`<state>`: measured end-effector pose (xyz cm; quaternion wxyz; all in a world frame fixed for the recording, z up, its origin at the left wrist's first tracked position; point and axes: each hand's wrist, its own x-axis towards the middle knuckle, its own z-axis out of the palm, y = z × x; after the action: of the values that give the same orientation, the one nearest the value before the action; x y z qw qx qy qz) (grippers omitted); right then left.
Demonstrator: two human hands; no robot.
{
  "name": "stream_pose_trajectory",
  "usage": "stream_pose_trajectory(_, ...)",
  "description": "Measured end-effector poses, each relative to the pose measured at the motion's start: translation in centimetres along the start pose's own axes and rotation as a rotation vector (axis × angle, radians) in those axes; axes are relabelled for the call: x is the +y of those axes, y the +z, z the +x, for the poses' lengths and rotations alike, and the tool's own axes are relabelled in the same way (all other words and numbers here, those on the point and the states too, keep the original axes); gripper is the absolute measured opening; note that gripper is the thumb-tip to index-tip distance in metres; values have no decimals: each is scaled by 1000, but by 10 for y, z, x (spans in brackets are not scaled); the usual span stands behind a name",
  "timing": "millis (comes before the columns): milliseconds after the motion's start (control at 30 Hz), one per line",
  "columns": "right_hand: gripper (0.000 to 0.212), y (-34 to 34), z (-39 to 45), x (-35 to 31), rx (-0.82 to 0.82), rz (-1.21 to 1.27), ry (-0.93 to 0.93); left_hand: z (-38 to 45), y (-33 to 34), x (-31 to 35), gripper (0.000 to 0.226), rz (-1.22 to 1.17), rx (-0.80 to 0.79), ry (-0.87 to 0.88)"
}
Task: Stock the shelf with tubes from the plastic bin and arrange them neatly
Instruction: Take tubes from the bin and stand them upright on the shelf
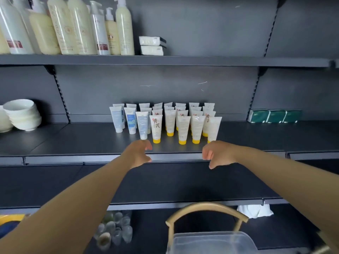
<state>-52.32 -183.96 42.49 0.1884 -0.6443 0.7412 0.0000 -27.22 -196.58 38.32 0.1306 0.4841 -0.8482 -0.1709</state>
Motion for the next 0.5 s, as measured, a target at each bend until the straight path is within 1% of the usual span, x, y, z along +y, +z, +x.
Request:
stream_pose_trajectory(100, 29, 19, -17, 10, -8, 3, 31, -18, 18, 5, 39, -21, -27, 4)
stream_pose_trajectory(200, 26, 45, -32, 17, -44, 30, 69, -38, 45, 3, 41, -58, -94, -9)
stream_pose_trajectory(367, 29, 100, -45, 34, -102, 39, 100, -64, 107, -1, 41, -80, -194, -20)
stream_pose_trajectory(500, 27, 142, -40, 52, -157, 14, 108, -76, 158, -2, 41, -90, -260, -36)
